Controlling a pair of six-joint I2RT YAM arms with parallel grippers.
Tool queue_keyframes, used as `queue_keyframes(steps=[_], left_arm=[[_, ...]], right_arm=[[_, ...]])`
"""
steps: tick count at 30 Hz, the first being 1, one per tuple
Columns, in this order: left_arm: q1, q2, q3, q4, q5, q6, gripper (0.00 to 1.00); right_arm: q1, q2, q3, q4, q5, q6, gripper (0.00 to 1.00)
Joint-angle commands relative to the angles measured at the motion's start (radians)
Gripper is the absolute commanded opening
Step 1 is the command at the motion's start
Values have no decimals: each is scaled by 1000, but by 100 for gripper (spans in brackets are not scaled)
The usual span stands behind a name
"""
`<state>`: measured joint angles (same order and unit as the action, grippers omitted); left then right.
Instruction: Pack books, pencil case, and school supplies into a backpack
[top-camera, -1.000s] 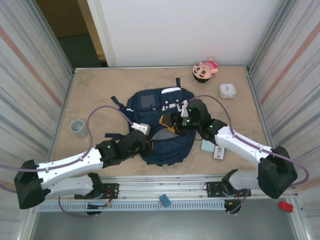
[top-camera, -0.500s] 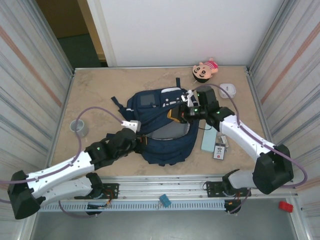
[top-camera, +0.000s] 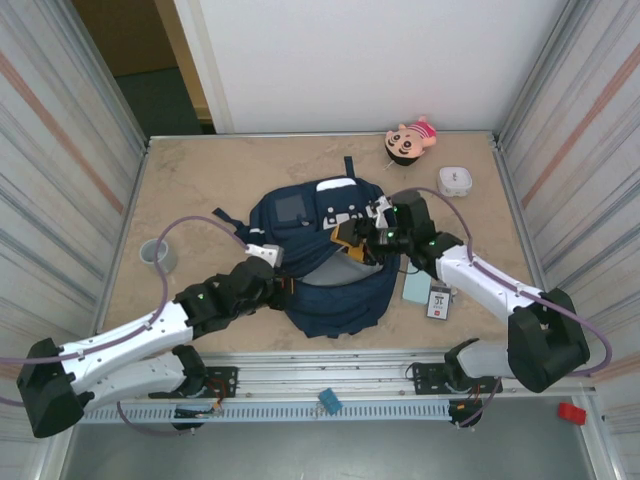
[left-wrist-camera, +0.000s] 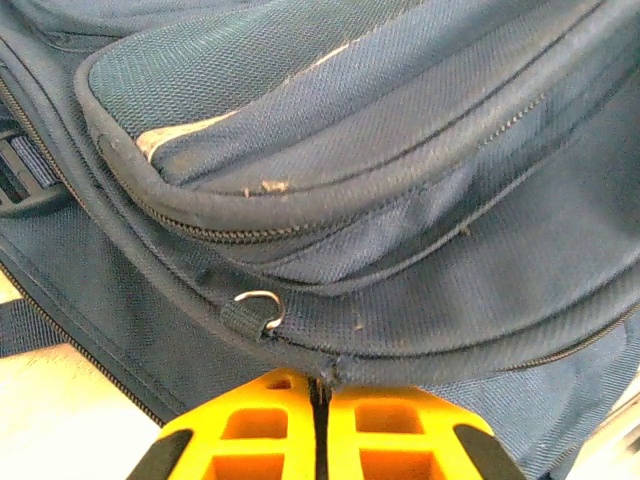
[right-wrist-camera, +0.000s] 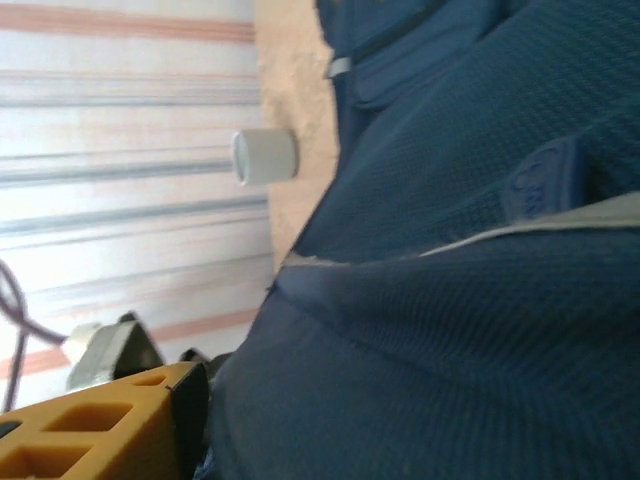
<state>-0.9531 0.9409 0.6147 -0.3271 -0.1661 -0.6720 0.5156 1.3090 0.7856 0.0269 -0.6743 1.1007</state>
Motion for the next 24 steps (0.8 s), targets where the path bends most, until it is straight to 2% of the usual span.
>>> queue_keyframes(steps=[1, 3, 4, 6, 9, 13, 18, 21, 24], left_arm=[[4, -1, 51, 61, 32, 29, 0], [4, -5, 51, 70, 27, 26, 0], [4, -10, 51, 64, 11, 21, 0], [11, -16, 52, 27, -33, 17, 0], [64, -36, 33, -17, -42, 17, 0], [202, -76, -27, -17, 22, 48, 0], [393, -78, -71, 48, 112, 111, 0], [472, -49, -73, 108, 146, 151, 0], [520, -11, -51, 147, 204, 194, 0]], right_arm=[[50, -5, -6, 130, 167, 103, 48], [48, -5, 7, 111, 152, 84, 26], [43, -7, 22, 92, 130, 61, 19], [23, -16, 62, 34, 71, -11, 11], [-25, -14, 156, -86, -87, -124, 8], [-76, 1, 306, -292, -245, -286, 6], [-110, 21, 423, -393, -381, -355, 5], [-111, 39, 486, -457, -443, -399, 4], [-114, 40, 523, -493, -453, -430, 4]])
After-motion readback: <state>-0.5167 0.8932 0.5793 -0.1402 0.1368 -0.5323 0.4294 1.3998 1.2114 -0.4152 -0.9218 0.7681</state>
